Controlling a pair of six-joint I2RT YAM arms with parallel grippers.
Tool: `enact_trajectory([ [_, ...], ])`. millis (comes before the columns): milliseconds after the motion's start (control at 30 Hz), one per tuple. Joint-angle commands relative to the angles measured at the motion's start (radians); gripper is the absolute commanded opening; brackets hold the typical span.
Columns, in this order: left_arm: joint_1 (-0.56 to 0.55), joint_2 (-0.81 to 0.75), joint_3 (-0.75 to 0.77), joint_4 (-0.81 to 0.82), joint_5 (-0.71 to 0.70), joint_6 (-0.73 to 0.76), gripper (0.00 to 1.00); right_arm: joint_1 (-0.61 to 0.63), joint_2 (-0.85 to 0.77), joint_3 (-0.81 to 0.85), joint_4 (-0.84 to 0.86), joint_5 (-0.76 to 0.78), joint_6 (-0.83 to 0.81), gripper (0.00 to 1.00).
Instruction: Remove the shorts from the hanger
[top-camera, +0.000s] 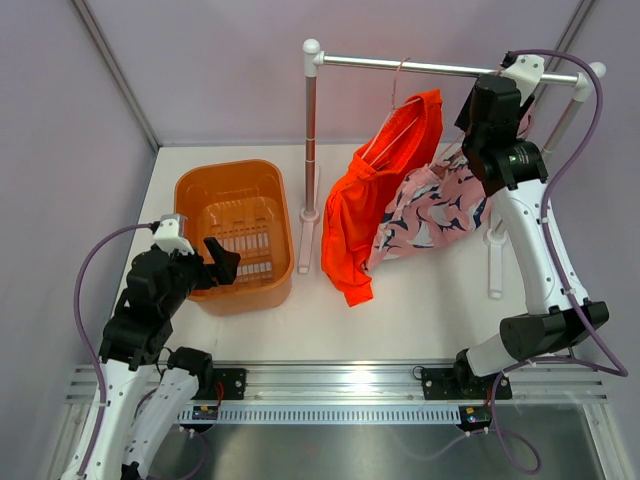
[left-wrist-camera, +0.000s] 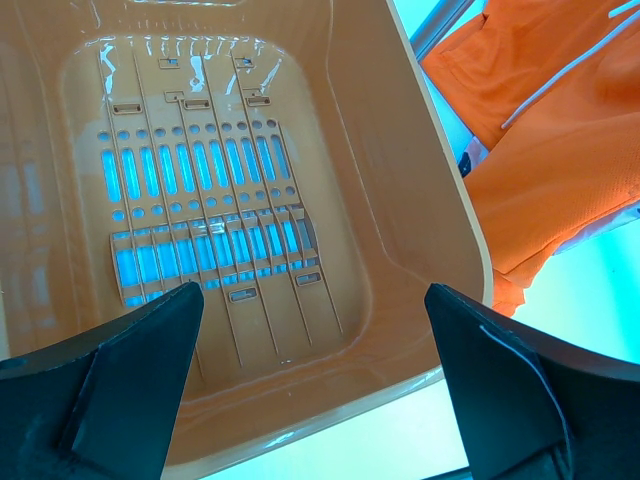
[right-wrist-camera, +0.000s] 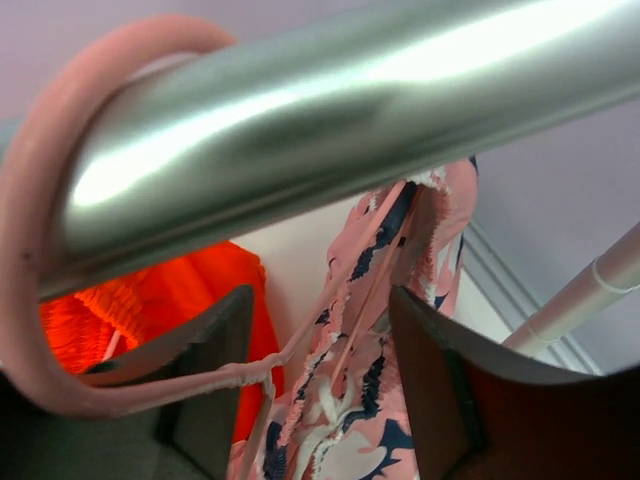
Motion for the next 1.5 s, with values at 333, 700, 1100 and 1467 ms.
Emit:
enact_trajectory([
  [333,-0.005,-0.004,0.005,0.032,-0.009,0.019,0.99,0.011,0.005,-0.005,0.129,0.015,-0.099,0.22],
  [700,-0.005,-0.002,0.003,0.034,-0.005,0.017,0.99,0.011,-0.016,0.057,0.077,-0.063,-0.118,0.00],
  [1100,-0.005,-0.004,0.009,0.038,0.003,0.020,0.99,0.011,-0.084,0.167,-0.039,-0.172,-0.106,0.00],
  [1467,-0.005,0.053,0.083,0.084,0.070,0.014,0.99,0.011,-0.182,0.160,-0.269,-0.278,-0.041,0.00],
])
